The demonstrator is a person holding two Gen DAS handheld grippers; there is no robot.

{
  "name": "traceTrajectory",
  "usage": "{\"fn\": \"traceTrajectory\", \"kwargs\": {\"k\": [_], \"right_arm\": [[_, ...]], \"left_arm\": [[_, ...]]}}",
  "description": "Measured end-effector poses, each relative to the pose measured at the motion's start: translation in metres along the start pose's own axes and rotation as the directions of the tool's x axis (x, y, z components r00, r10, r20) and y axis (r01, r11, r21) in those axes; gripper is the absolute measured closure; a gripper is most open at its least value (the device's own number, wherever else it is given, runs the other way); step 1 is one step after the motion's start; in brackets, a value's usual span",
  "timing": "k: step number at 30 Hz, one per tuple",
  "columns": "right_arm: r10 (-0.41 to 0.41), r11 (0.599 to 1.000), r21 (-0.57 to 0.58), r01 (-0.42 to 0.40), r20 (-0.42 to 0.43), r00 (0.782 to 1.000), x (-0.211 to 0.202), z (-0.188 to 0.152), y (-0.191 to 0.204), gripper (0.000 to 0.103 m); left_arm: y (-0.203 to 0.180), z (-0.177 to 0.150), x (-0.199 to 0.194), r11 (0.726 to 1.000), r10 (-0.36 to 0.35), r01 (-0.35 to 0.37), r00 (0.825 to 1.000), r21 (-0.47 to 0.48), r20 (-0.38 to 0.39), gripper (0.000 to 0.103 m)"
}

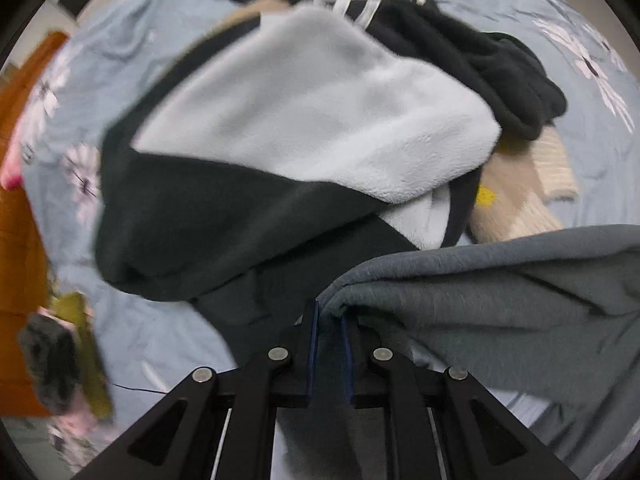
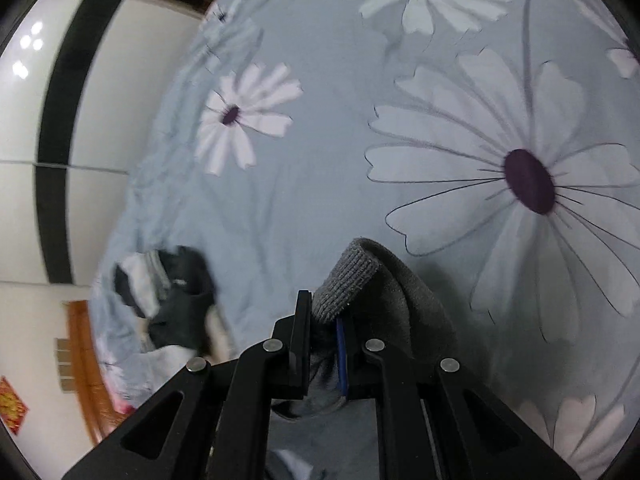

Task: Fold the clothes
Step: 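Lower the sweatpants onto the duvet and open both tools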

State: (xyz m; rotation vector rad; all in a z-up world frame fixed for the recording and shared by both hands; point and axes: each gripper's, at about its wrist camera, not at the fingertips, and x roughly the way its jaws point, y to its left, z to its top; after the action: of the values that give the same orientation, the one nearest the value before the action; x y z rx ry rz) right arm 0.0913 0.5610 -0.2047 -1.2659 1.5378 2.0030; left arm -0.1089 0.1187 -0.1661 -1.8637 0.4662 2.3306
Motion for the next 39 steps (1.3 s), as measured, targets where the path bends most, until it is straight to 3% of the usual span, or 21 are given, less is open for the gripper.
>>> {"fn": "traceTrajectory", "kwargs": {"k": [2,5,8,11,16,20,22,23,24,25,27,29,32,36,39], "right_arm": [[-0.023,1.000,-0.020,0.023,-0.016,1.000,0.014,-0.001,0.001,0.092],[-0.034,0.998,-0.059,0.033,-0.015,0.999,0.022,-0.004,0.008,0.091],[-0.055,0.992,-0.111,0.054,0.002,0.999,0.021,-0.008,0.021,0.083],[-0.086,0.983,-0.160,0.093,0.054,0.995,0.007,-0.020,0.039,0.049],[-0.084,0.980,-0.166,0.108,0.145,0.986,-0.029,-0.066,0.057,0.047],[-0.106,0.980,-0.155,0.123,0.118,0.987,-0.042,-0.123,0.056,0.046],[-0.125,0.981,-0.142,0.135,0.080,0.989,-0.039,-0.152,0.052,0.046],[-0.132,0.981,-0.132,0.139,0.064,0.989,-0.036,-0.164,0.051,0.046],[-0.139,0.982,-0.122,0.144,0.047,0.989,-0.033,-0.177,0.049,0.046],[-0.140,0.983,-0.113,0.143,0.033,0.990,-0.031,-0.187,0.049,0.046],[-0.129,0.987,-0.092,0.130,0.014,0.991,-0.027,-0.203,0.050,0.046],[-0.118,0.991,-0.071,0.118,-0.004,0.993,-0.023,-0.219,0.051,0.046],[-0.105,0.992,-0.076,0.104,-0.017,0.994,-0.020,-0.236,0.058,0.046],[-0.103,0.989,-0.117,0.095,-0.070,0.992,-0.001,-0.253,0.072,0.046],[-0.113,0.984,-0.150,0.097,-0.098,0.989,0.013,-0.261,0.081,0.046]], "left_arm": [[0.007,-0.002,0.007,0.997,-0.060,0.059,0.998,-0.050,-0.017,0.087],[0.027,-0.027,-0.011,0.982,-0.157,0.157,0.988,-0.106,0.013,0.053],[0.046,-0.053,-0.028,0.957,-0.243,0.247,0.969,-0.154,0.046,0.042],[0.051,-0.094,-0.033,0.962,-0.247,0.249,0.968,-0.108,0.035,0.040],[0.044,-0.153,-0.018,0.956,-0.295,0.295,0.955,-0.007,-0.029,0.040],[0.032,-0.171,-0.002,0.953,-0.298,0.301,0.951,0.031,-0.088,0.040],[0.030,-0.174,0.006,0.951,-0.302,0.308,0.947,0.037,-0.108,0.041],[0.029,-0.173,0.008,0.951,-0.299,0.305,0.948,0.045,-0.108,0.054],[0.029,-0.173,0.010,0.952,-0.296,0.303,0.949,0.053,-0.113,0.084],[0.030,-0.171,0.012,0.954,-0.283,0.292,0.951,0.062,-0.123,0.097],[0.041,-0.166,0.007,0.953,-0.286,0.293,0.953,0.072,-0.098,0.096],[0.057,-0.159,-0.007,0.960,-0.251,0.254,0.967,0.119,-0.039,0.096],[0.105,-0.137,-0.024,0.984,-0.116,0.104,0.990,0.146,0.078,0.096],[0.185,-0.097,-0.024,0.999,0.030,-0.034,0.990,0.031,0.135,0.096],[0.228,-0.079,-0.010,0.997,0.050,-0.043,0.992,-0.058,0.113,0.092]]}}
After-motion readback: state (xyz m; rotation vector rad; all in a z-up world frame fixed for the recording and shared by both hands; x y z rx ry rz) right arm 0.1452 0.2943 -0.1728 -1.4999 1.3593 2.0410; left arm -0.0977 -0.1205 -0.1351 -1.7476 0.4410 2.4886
